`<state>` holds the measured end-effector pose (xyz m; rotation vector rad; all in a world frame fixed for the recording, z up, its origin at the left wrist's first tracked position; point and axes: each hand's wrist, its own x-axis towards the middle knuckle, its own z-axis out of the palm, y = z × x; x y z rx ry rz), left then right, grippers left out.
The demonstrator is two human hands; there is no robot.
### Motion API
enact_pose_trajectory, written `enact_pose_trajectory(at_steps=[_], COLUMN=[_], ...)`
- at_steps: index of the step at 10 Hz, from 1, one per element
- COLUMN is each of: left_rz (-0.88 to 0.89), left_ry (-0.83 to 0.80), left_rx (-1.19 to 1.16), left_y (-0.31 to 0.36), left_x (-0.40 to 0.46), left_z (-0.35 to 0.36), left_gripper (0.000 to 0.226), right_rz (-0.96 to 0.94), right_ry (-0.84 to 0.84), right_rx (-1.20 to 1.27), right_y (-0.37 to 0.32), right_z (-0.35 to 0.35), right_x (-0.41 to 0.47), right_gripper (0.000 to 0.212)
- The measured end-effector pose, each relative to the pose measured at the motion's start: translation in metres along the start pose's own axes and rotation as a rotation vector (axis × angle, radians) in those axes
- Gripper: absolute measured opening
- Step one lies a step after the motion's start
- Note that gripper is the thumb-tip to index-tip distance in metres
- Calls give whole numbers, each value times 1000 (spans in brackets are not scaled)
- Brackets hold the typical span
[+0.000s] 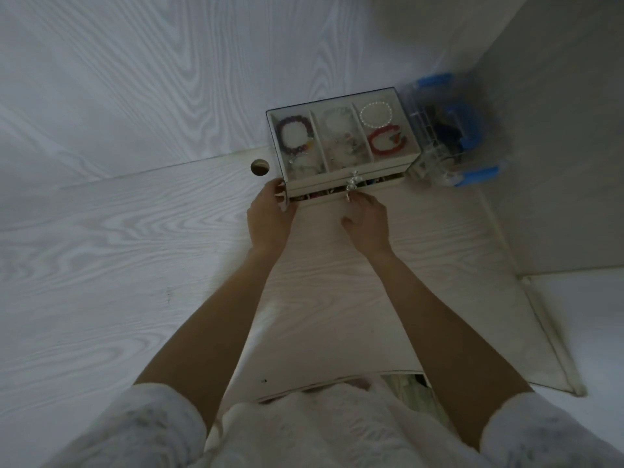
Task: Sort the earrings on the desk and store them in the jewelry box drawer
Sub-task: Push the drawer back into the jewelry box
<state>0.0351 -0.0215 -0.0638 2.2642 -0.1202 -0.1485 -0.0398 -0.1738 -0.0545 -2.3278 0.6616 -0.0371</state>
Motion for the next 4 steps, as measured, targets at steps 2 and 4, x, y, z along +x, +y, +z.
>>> enact_pose_trajectory(at_steps=[2, 4], left_rz=[60, 137], left_ry=[-16, -161], left_rx=[220, 278], left_y=[-5, -2], left_x=[12, 11], left_z=[-9, -32], left_gripper=[33, 36], right_rz=[16, 35], right_ry=[-112, -167], right_rx=[-171, -127], right_y=[5, 4], right_z=[2, -9], right_x=[13, 0], right_gripper=[56, 63])
